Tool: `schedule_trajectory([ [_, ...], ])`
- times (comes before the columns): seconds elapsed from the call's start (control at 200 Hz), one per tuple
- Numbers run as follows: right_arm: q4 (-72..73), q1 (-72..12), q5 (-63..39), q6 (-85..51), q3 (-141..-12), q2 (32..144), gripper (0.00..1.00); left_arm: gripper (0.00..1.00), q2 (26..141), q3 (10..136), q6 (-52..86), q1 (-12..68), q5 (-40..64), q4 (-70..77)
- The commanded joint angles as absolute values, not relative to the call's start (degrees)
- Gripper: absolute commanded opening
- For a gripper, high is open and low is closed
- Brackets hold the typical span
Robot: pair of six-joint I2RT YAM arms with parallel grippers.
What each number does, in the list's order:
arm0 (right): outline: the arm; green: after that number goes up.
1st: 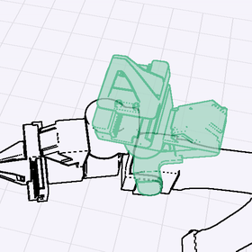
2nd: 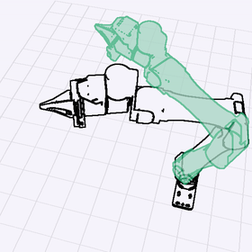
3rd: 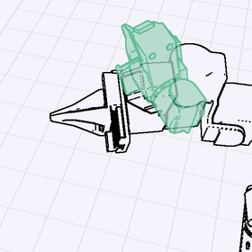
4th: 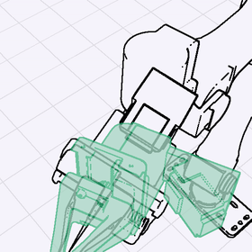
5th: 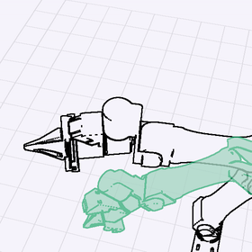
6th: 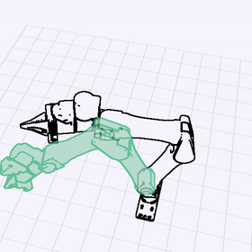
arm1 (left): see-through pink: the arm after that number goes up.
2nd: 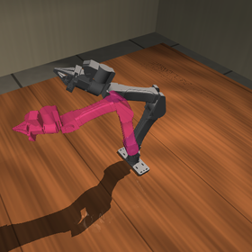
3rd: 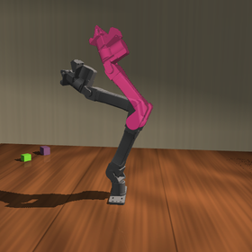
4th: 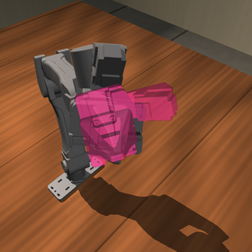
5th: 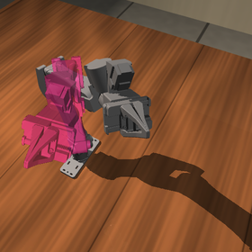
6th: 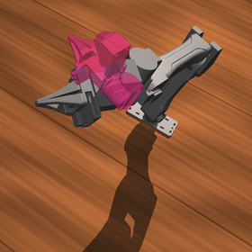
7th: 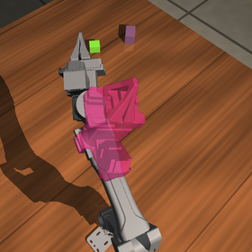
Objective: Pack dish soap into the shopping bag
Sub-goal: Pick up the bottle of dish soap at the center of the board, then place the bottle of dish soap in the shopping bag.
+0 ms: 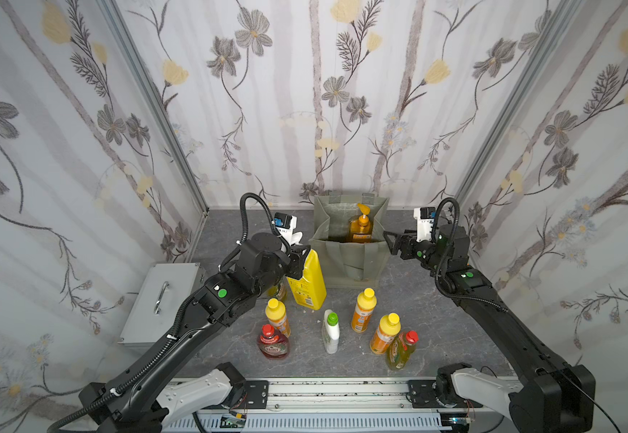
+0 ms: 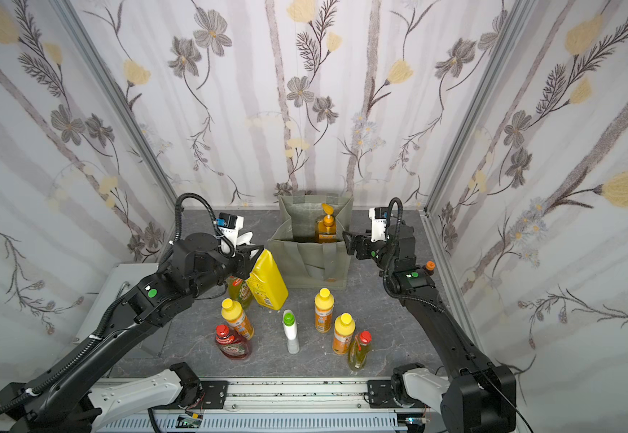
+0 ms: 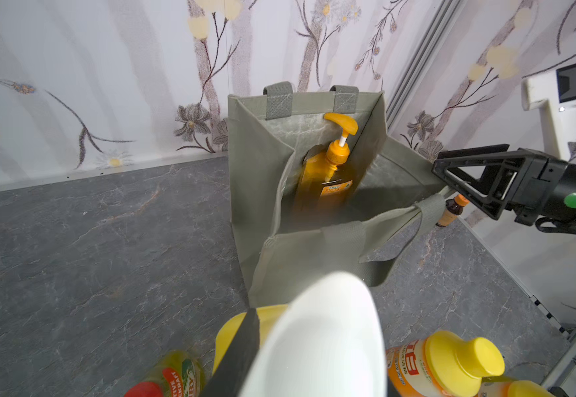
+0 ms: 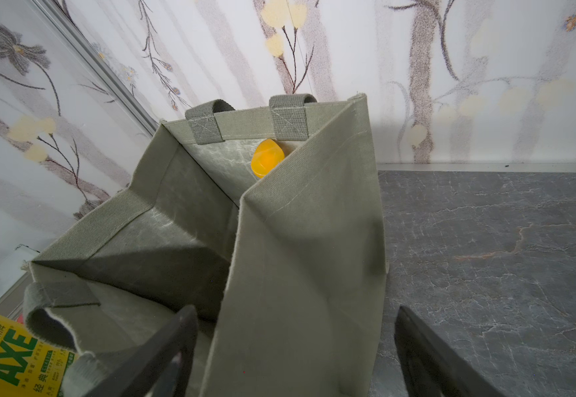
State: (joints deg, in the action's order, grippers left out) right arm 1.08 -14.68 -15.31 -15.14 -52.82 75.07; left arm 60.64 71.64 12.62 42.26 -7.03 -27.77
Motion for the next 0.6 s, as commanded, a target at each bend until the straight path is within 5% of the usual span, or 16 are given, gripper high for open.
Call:
schedule_trajectory([
  [0.0, 1.96, -14.73, -15.61, -14.24, -53.17, 75.57, 0.89, 0.0, 61.79, 75.84, 14.28, 42.19, -6.11, -15.1],
  [0.595, 2.28, -14.89, -15.98, -14.22, -53.28, 77.28, 0.89, 0.0, 74.63, 101.14, 17.42, 41.94, -1.04, -11.17],
])
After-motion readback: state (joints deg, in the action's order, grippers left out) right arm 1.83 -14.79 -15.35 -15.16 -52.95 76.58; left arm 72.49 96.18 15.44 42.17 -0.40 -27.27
